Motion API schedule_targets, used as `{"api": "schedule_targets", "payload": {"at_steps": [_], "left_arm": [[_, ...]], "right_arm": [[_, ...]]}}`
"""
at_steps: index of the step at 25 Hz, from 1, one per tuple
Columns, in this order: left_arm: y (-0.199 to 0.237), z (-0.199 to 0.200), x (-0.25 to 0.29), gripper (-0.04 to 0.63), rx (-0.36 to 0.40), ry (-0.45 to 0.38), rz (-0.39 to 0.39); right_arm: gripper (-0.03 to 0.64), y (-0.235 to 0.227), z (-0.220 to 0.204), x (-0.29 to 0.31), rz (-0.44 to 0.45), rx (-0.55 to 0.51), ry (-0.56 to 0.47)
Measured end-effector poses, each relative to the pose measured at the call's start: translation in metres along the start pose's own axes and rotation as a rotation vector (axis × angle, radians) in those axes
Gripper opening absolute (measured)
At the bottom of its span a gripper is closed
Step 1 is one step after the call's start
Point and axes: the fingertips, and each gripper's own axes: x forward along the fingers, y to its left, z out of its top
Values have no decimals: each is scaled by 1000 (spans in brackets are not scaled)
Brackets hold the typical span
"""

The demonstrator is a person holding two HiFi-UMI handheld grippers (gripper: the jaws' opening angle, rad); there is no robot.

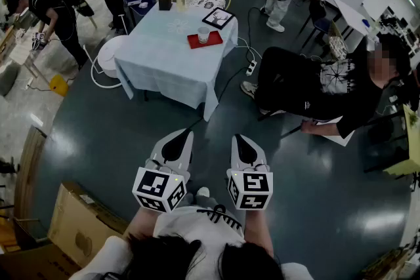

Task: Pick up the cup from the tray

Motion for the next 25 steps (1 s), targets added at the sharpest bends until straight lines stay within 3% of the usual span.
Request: {"api": "schedule_targets", "payload": {"at_steps": [16,25], "left_arm": [[-2,-5,15,0,-24,25,12],[17,-13,15,0,-25,40,91]], "right_arm": [[23,-13,1,6,13,-3,12],[40,-28,5,20,45,31,-12]]}}
